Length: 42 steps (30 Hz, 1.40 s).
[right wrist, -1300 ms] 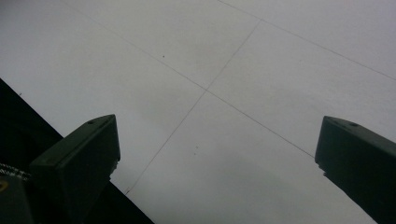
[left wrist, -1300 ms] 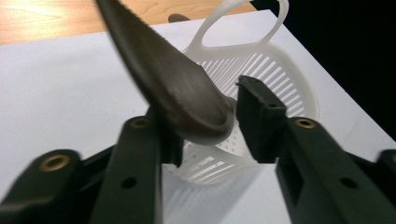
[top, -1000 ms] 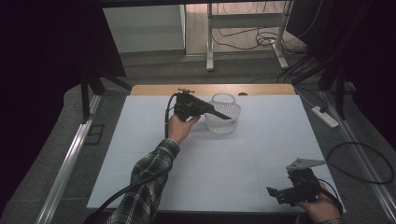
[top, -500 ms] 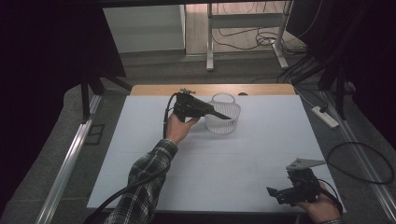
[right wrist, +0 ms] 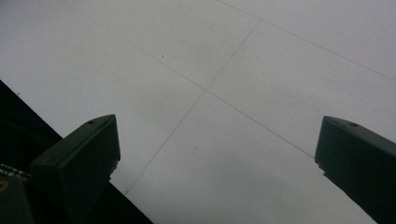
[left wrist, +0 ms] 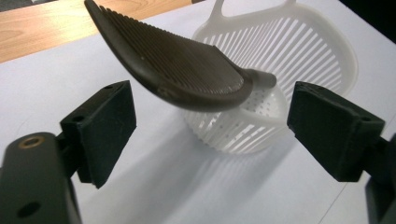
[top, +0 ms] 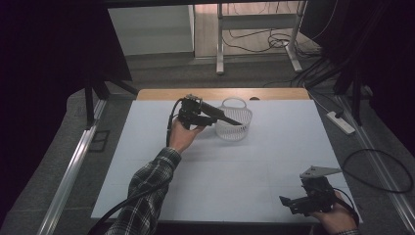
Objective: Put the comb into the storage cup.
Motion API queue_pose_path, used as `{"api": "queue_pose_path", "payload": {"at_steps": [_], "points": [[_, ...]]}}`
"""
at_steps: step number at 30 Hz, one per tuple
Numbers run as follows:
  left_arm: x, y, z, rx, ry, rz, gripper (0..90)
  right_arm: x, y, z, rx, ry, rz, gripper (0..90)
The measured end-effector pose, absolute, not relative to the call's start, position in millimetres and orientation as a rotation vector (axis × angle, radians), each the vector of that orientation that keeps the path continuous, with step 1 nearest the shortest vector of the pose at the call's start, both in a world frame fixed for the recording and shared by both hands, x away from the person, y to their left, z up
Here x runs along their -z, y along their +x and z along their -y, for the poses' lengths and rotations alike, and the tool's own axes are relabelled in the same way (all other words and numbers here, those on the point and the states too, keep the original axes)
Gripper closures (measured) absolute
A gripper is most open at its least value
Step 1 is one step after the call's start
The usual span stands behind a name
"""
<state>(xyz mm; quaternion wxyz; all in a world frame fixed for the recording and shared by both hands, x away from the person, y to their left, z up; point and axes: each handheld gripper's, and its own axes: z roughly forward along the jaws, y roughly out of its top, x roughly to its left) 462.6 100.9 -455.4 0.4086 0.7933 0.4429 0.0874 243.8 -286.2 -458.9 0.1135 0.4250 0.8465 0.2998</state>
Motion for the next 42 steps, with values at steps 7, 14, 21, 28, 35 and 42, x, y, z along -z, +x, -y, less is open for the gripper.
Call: {"api": "queue_pose_path", "payload": {"at_steps": [7, 14, 21, 28, 35, 42], "points": [[452.3, 458.8, -105.5, -0.222, 2.024, -1.079, 8.2, 458.5, 243.3, 286.3, -0.883, 1.244, -2.475, 0.0], [453.2, 455.4, -108.2, -0.236, 2.048, -1.061, 5.5, 458.4, 243.0, 286.2, -0.883, 1.241, -2.473, 0.0], [454.1, 449.8, -110.6, -0.285, 2.062, -1.032, 3.0, 458.5, 243.0, 285.9, -0.880, 1.240, -2.474, 0.0], [452.1, 443.1, -114.6, -0.322, 2.057, -1.015, 0.7, 458.4, 242.9, 285.8, -0.880, 1.241, -2.472, 0.0], [450.6, 436.4, -118.6, -0.330, 2.057, -1.000, 0.0, 458.4, 242.8, 285.6, -0.877, 1.240, -2.471, 0.0], [451.2, 432.0, -121.7, -0.327, 2.054, -0.998, 0.0, 458.4, 242.7, 285.3, -0.873, 1.236, -2.472, 0.0]]}}
